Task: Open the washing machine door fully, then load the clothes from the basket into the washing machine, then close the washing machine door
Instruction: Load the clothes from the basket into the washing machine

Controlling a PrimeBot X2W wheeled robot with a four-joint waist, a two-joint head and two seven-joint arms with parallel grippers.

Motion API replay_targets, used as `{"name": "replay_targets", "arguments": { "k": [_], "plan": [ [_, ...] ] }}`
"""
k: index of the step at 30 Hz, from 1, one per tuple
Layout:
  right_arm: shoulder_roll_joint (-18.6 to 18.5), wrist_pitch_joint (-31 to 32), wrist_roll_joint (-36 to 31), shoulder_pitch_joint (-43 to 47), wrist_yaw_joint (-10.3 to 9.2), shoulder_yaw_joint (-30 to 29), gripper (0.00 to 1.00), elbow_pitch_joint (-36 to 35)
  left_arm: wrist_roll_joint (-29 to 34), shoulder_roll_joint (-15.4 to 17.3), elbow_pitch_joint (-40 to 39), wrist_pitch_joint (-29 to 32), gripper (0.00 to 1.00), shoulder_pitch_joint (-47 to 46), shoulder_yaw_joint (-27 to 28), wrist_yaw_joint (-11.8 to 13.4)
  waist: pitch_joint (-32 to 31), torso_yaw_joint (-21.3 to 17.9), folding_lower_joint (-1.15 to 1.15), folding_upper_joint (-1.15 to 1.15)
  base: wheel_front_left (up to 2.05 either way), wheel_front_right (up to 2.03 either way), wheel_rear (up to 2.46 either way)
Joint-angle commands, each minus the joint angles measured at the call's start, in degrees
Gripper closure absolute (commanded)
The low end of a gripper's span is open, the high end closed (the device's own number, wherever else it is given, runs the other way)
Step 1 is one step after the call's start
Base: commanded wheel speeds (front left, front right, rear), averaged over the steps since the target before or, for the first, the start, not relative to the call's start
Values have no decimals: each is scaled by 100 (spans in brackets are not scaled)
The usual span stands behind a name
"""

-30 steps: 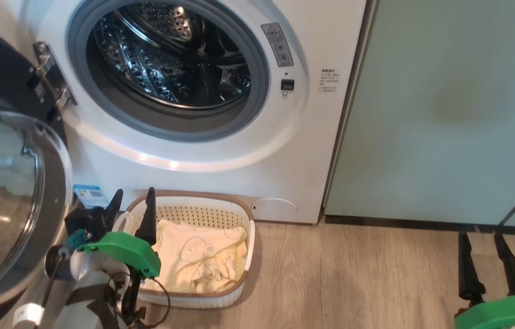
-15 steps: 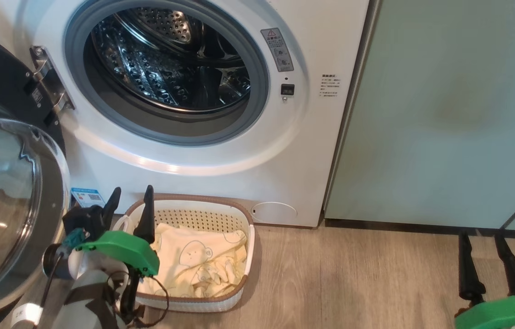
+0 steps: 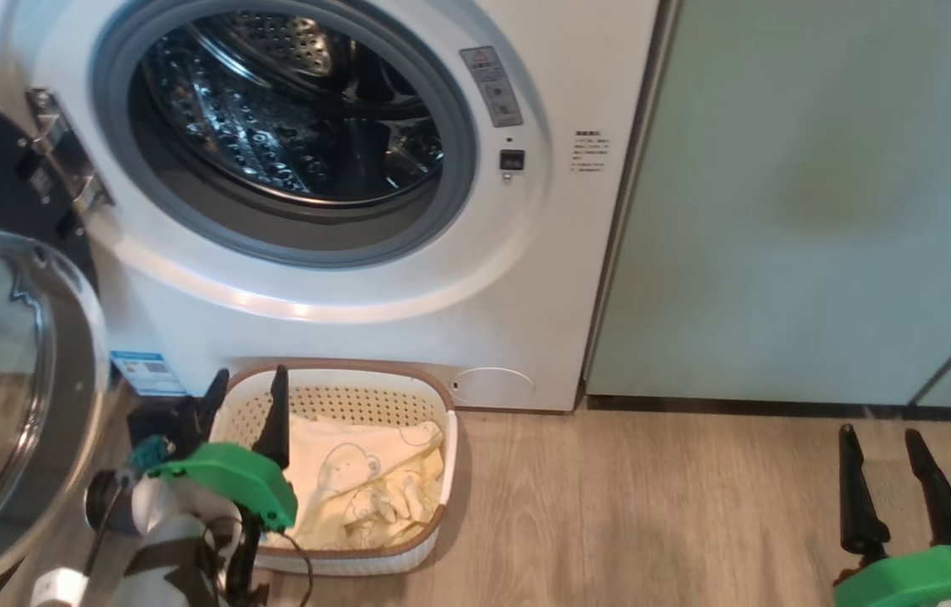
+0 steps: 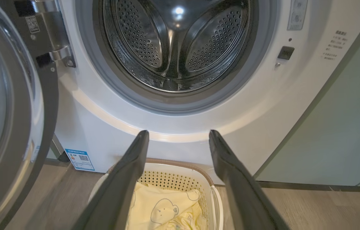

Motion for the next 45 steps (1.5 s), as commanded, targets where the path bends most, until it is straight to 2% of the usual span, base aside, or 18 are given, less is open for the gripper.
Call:
{"name": "replay_targets", "arguments": {
  "k": [1, 7, 15, 24, 29, 35, 45],
  "plan": [
    [-89, -56, 17, -233, 9, 124, 0, -174, 37, 90, -53, -34, 0, -78, 127, -2, 40, -92, 0, 0, 0, 0, 0],
    [-148, -56, 32, -313, 9, 161, 0, -208, 5, 75, 395, -34, 0, -99, 85, -4, 257, -255, 0, 0, 0, 0, 0],
    [-194, -56, 55, -630, 9, 255, 0, -248, -25, 242, 1629, -34, 0, -512, -269, -6, 872, -546, 0, 0, 0, 0, 0],
    [-193, -56, 123, -1151, 9, 344, 0, -331, -38, 458, 2979, 33, 0, -1556, -714, -7, 1962, -747, 0, 0, 0, 0, 0],
    [-170, -56, 156, -1479, 9, 410, 0, -369, -6, 695, 3626, 119, 0, -2231, -869, -7, 2574, -907, 0, 0, 0, 0, 0],
    [-129, -56, 218, -1774, 9, 387, 0, -434, 28, 889, 3974, 347, 0, -2780, -1004, -7, 3199, -1079, 0, 0, 0, 0, 0],
    [-139, -56, 251, -2321, 9, 412, 0, -557, 236, 1102, 4124, 725, 0, -3524, -1352, 86, 4277, -1095, 0, 0, 0, 0, 0]
  ]
}}
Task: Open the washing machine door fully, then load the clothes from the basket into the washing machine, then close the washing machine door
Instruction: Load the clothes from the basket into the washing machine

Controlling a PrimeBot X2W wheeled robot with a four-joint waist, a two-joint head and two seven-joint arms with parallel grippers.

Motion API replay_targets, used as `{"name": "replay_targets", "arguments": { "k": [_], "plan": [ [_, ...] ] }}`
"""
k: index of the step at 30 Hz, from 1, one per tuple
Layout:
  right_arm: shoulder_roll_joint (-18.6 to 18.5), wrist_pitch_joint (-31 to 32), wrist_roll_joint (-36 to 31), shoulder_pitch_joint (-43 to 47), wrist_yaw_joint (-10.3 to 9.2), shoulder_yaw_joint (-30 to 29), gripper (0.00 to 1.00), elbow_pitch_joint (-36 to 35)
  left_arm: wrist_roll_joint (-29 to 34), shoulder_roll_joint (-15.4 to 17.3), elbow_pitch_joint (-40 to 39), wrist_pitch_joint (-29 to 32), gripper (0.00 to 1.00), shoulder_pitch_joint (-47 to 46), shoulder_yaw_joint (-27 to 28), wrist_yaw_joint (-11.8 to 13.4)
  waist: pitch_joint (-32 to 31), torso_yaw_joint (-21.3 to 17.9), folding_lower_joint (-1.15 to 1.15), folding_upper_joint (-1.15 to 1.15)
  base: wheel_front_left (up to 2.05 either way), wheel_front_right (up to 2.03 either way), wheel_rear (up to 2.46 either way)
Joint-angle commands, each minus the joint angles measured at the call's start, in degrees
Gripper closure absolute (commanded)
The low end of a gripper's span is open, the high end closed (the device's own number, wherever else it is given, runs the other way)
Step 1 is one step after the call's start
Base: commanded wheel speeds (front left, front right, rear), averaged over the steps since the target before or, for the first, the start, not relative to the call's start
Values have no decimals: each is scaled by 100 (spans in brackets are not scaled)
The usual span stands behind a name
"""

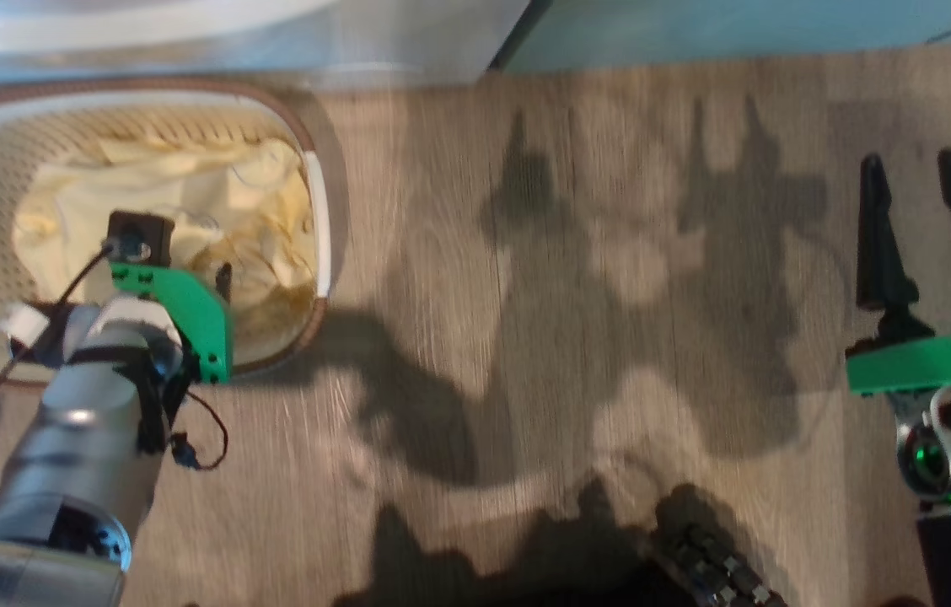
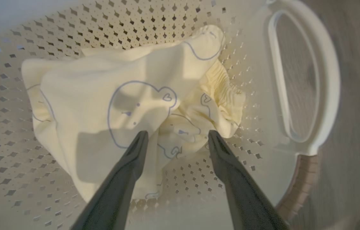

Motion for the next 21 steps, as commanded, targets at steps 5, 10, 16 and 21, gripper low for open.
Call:
{"name": "replay_targets", "arguments": {
  "k": [5, 10, 16, 21],
  "plan": [
    [-91, -55, 53, -206, 9, 99, 0, -236, 141, 304, 20, 274, 0, -207, -47, 155, 622, -17, -1, 0, 0, 0, 0],
    [-127, -55, 51, -371, 9, 110, 0, -306, 158, 367, 32, 336, 0, -442, -99, 329, 940, -22, -1, 0, 0, 0, 0],
    [-130, -55, 48, -459, 9, 74, 0, -365, 169, 510, 39, 288, 0, -707, -107, 772, 1272, -52, -1, 0, 0, 0, 0],
    [-111, -55, 55, -482, 9, 116, 0, -373, 141, 656, 43, 342, 0, -887, -102, 958, 1512, -90, -1, 0, 0, 0, 0]
  ]
}}
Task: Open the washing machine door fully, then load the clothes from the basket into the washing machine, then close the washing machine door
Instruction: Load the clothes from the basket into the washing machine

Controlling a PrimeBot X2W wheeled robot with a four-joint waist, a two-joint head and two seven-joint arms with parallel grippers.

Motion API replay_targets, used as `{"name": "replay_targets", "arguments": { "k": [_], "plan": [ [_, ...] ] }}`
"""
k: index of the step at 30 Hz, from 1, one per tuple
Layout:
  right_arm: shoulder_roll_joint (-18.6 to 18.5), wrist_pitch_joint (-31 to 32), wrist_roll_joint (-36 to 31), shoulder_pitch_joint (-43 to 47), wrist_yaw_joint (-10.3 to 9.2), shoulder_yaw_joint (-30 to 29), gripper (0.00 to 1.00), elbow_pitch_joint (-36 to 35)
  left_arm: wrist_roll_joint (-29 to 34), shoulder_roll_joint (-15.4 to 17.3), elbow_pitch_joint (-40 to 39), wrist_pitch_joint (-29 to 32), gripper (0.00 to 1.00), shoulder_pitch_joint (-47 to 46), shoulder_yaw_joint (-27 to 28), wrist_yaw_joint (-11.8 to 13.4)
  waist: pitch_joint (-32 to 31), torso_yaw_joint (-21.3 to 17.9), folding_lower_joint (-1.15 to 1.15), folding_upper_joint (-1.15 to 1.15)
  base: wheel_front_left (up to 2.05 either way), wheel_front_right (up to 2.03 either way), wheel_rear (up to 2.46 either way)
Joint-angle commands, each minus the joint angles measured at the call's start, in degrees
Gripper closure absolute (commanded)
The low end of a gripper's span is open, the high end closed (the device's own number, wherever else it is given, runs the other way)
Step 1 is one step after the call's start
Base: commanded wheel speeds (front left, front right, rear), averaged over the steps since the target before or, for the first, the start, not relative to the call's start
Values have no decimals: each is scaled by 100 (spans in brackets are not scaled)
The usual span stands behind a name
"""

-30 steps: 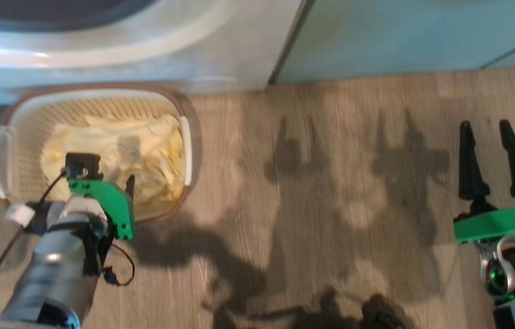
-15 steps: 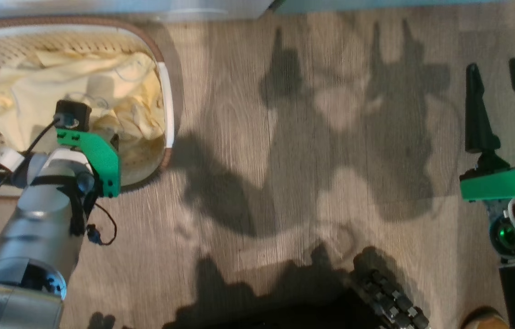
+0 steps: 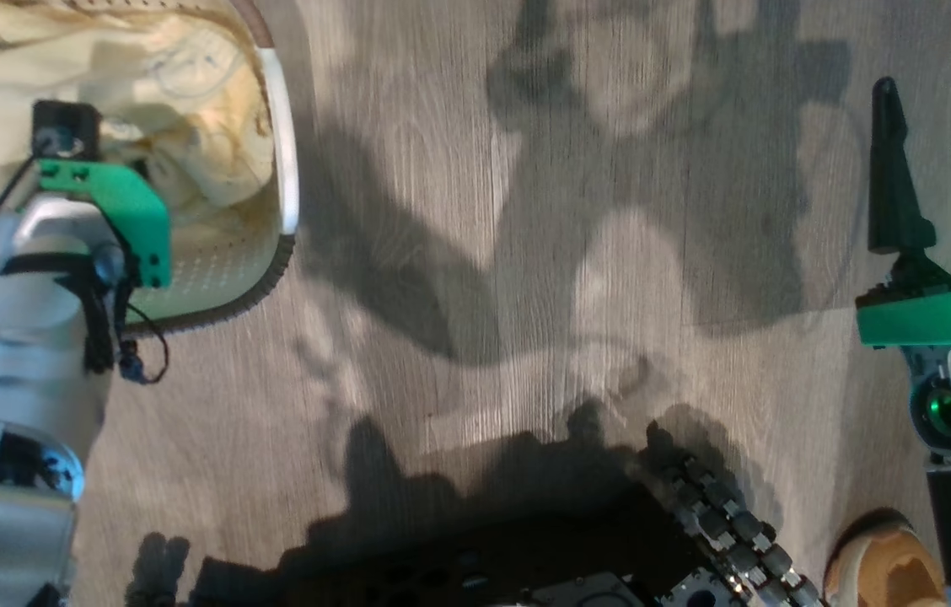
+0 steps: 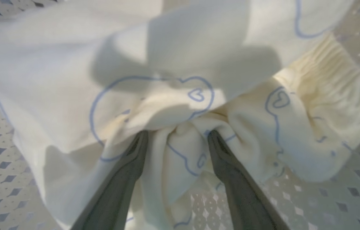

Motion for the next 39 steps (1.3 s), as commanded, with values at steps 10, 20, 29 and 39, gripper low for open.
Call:
{"name": "replay_targets", "arguments": {
  "k": [10, 20, 29, 39],
  "plan": [
    [-62, -37, 56, 26, 9, 144, 0, -140, -45, 537, -26, 176, 0, -53, 84, 276, 251, -75, -1, 0, 0, 0, 0],
    [-79, -37, 36, 31, 9, 170, 0, -99, -162, 440, -25, 86, 100, -21, 15, 64, 165, -37, -1, 0, 0, 0, 0],
    [-74, -37, 33, 150, 9, 121, 0, -51, -411, 224, -25, -460, 100, 235, 112, -63, -289, 74, -1, 0, 0, 0, 0],
    [-89, -37, 51, 383, 9, 105, 0, 95, -663, -40, -27, -941, 100, 669, 186, -269, -1120, 245, -1, 0, 0, 0, 0]
  ]
}}
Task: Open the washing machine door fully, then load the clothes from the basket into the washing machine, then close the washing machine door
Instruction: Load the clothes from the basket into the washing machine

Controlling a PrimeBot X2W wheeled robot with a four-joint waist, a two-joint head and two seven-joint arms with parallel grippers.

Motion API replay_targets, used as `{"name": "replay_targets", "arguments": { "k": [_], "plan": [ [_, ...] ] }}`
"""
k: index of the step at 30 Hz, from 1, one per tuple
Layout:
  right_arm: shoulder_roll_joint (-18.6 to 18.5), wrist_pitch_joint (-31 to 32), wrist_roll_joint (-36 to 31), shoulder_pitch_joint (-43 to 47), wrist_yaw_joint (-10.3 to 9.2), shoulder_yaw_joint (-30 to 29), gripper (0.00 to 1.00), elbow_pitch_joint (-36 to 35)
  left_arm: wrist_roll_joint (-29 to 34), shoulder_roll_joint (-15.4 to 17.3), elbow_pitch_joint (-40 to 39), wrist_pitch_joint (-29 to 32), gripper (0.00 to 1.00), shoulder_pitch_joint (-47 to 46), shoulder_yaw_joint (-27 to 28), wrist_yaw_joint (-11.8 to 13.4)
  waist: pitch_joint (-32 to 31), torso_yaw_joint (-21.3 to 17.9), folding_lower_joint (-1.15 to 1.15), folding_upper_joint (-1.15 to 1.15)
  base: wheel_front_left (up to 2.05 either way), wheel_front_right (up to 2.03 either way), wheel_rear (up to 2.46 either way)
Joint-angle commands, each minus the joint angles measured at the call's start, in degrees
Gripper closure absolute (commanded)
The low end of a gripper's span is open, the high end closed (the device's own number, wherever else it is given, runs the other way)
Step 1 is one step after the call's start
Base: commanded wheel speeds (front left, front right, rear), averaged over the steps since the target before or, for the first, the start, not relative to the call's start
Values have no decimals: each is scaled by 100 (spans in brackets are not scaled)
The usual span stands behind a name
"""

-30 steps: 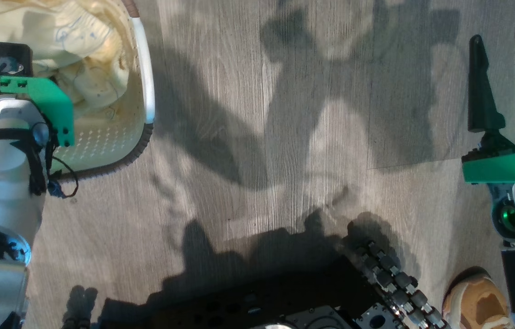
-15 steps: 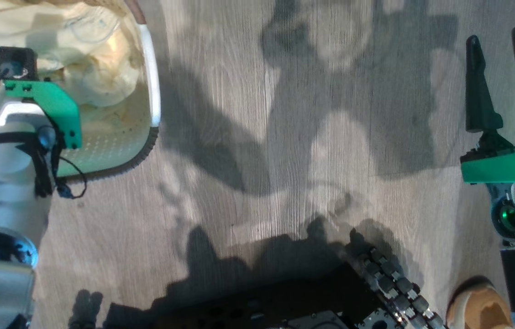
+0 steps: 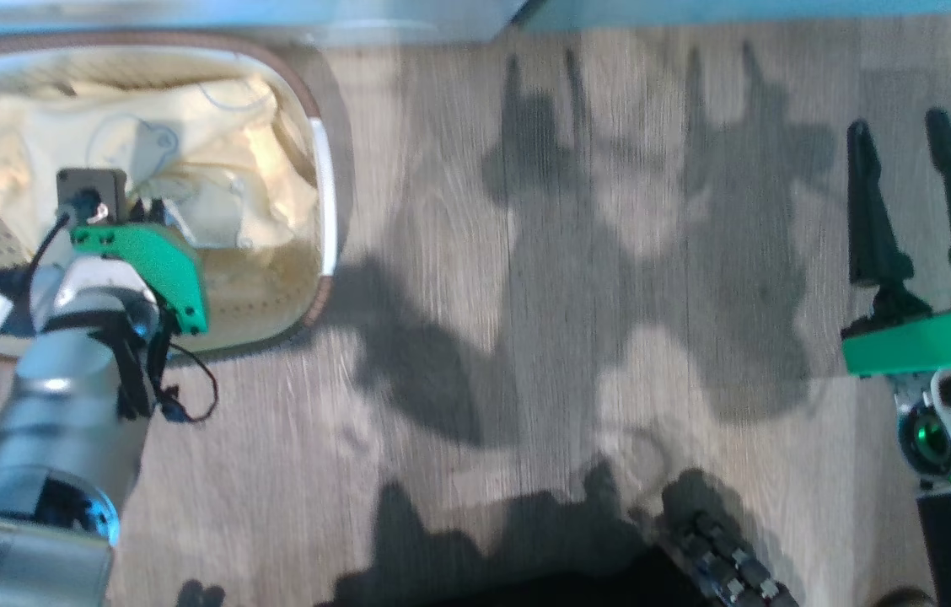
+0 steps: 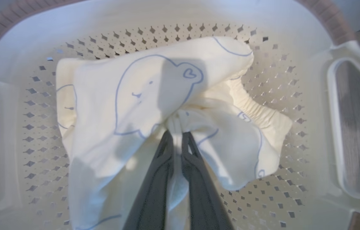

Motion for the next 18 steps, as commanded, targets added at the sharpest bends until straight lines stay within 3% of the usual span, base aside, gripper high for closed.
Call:
{"name": "replay_targets", "arguments": {
  "k": [1, 7, 18],
  "plan": [
    [-91, -36, 51, 263, 9, 31, 0, -116, -63, 152, -60, -101, 100, 235, 169, -35, -308, 85, 1, 0, 0, 0, 0],
    [-124, -36, 47, 484, 9, -1, 0, -30, -233, 24, -270, -172, 100, 567, 279, -162, -858, 190, 1, 0, 0, 0, 0],
    [-195, -36, 36, 1046, 9, -162, 0, 94, -343, -164, -1655, -176, 100, 1591, 626, -315, -1900, 464, 1, 0, 0, 0, 0]
  ]
}}
